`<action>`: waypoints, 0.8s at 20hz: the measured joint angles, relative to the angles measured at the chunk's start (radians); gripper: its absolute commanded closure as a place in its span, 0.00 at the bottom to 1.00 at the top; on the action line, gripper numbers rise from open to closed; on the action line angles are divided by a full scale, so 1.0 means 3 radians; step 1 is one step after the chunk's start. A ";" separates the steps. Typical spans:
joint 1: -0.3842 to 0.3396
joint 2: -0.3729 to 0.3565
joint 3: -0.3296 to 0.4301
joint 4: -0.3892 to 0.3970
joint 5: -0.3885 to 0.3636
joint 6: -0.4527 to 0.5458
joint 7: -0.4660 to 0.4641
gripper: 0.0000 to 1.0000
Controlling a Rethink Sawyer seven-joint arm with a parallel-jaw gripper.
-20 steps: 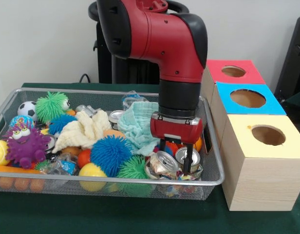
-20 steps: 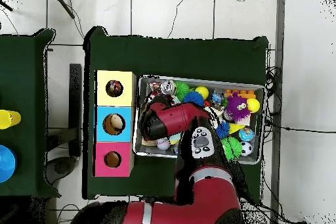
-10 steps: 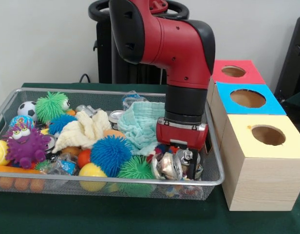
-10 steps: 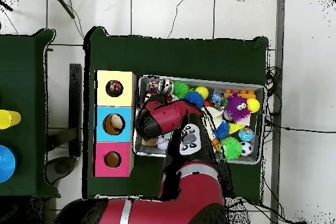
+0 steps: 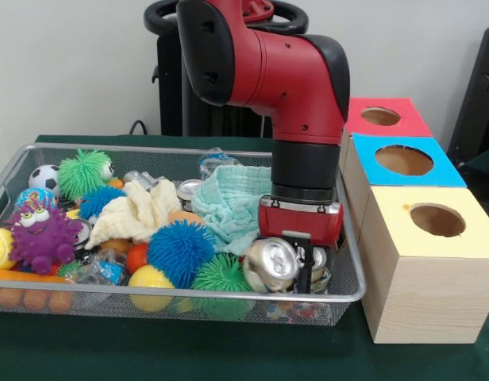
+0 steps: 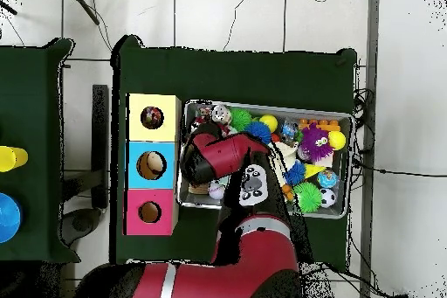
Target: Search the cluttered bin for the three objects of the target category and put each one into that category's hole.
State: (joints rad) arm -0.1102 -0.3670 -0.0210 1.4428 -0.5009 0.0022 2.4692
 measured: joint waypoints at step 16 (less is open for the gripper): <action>-0.0030 -0.0022 0.0014 0.0004 0.0001 -0.0148 0.0000 1.00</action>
State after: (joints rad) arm -0.1192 -0.3736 -0.0168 1.4439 -0.5007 -0.0421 2.4692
